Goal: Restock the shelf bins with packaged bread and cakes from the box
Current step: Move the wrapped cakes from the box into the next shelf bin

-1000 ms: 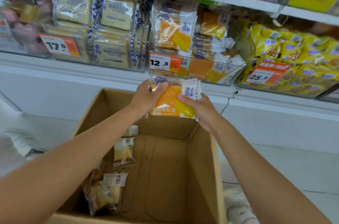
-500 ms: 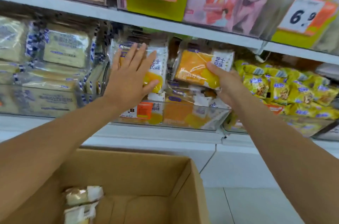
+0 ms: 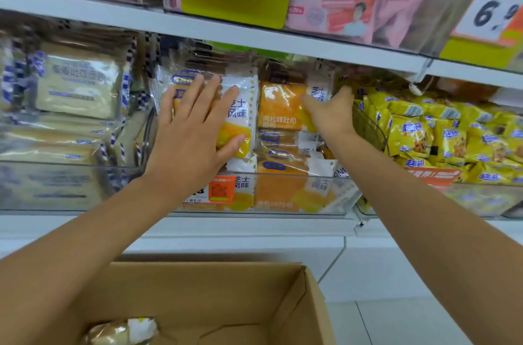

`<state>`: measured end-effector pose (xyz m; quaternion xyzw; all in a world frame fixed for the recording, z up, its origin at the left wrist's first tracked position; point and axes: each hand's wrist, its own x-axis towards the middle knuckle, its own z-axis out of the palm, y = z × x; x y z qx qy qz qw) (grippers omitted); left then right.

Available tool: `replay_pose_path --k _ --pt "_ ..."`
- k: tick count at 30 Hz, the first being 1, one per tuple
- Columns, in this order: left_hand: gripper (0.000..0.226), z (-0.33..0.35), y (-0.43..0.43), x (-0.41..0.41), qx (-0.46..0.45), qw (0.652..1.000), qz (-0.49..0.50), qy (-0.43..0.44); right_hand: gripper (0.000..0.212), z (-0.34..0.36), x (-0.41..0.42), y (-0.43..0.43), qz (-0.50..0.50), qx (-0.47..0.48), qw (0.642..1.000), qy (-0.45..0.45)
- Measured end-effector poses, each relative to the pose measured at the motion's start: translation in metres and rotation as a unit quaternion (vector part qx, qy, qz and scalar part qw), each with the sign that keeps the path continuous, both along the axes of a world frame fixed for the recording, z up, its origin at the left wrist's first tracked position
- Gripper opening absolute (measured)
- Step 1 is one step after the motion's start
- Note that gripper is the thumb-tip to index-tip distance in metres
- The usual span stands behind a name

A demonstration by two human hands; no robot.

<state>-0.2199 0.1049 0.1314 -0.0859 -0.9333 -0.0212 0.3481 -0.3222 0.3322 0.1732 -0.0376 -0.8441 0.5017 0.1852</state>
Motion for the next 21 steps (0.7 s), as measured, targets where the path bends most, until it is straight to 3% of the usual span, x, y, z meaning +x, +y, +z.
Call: replay_pose_path --k 3,5,7,9,13,18,21 --pt "0.069 0.000 0.001 0.000 -0.003 1.000 0.002 -0.002 0.084 -0.002 0.012 -0.006 0.005 0.186 0.979 0.077" --pt "0.068 0.000 0.001 0.001 -0.003 1.000 0.001 -0.001 0.088 0.004 0.009 -0.009 -0.003 0.357 0.929 0.094" --pt "0.068 0.000 0.001 0.001 -0.001 1.000 0.000 0.001 0.101 0.013 -0.004 -0.011 0.010 0.462 0.879 0.120" --pt "0.068 0.000 0.000 0.001 0.001 1.000 -0.002 0.003 0.099 0.020 -0.015 -0.015 0.050 0.481 0.868 0.112" --pt "0.068 -0.001 0.000 0.001 -0.001 1.000 -0.007 0.015 0.086 0.017 -0.027 -0.014 0.161 0.443 0.881 0.048" --pt "0.068 -0.003 -0.001 0.000 -0.003 1.000 -0.011 0.024 0.099 0.002 -0.022 -0.005 0.093 0.510 0.845 0.135" --pt "0.068 -0.003 -0.001 -0.002 -0.006 1.000 -0.009 0.030 0.096 -0.012 -0.023 -0.006 0.106 0.541 0.823 0.136"
